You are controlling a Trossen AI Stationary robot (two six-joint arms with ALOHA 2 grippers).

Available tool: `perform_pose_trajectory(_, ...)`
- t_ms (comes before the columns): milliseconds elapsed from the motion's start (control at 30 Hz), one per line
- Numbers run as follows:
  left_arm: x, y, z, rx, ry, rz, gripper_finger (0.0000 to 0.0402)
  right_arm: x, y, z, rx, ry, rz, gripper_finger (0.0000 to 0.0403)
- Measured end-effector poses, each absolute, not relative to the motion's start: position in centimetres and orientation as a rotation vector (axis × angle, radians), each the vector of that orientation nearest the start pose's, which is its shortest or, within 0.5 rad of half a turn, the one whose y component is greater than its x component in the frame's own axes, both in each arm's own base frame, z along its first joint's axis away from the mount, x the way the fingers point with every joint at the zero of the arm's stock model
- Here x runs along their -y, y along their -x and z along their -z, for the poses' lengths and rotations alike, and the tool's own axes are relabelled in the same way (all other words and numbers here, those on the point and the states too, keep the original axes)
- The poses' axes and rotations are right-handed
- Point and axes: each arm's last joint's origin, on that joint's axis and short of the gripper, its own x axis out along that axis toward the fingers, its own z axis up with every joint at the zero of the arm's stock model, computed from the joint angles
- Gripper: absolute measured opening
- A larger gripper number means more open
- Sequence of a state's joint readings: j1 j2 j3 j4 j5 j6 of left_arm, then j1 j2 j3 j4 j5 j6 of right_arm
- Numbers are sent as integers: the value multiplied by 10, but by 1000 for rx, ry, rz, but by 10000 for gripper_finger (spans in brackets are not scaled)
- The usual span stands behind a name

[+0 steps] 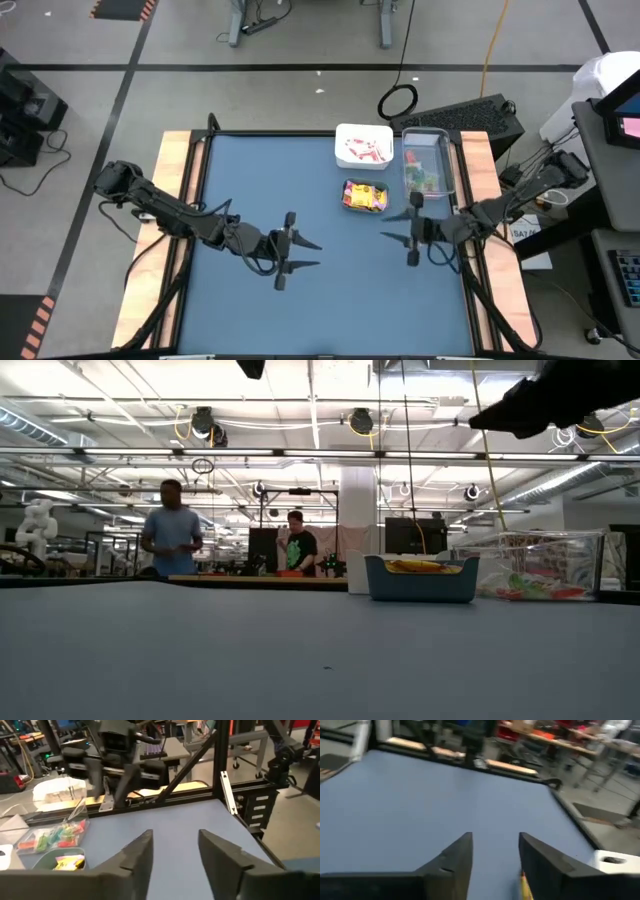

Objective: Sort candy
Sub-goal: Return to Home Position

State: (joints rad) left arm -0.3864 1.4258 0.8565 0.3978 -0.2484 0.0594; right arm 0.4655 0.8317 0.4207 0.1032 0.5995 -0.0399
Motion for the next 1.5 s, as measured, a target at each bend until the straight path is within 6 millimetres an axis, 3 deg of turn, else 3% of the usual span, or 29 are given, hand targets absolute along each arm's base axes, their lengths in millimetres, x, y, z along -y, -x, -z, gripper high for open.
perform_pose_trajectory(200, 107, -296, -267, -162, -110, 132, 99, -67, -164, -215, -293, 188, 26, 73)
perform_pose_trajectory(433, 109, -295, -262, -179, -111, 228, 44, -69, -159, -196, -207, 158, -121, 4)
perform_pose_trajectory(667, 89, -285, -230, -143, -81, 227, 6, -67, -154, -182, -175, 149, -134, 8)
perform_pose_trajectory(967, 66, -258, -193, -186, -30, 180, 5, -66, -150, -171, -213, 128, -142, 1)
perform_pose_trajectory(1167, 59, -229, -187, -166, -26, 180, 5, -64, -146, -161, -232, 86, -140, 1)
perform_pose_trajectory(1500, 48, -188, -177, -110, -24, 176, 5, -65, -146, -161, -237, 62, -184, 0)
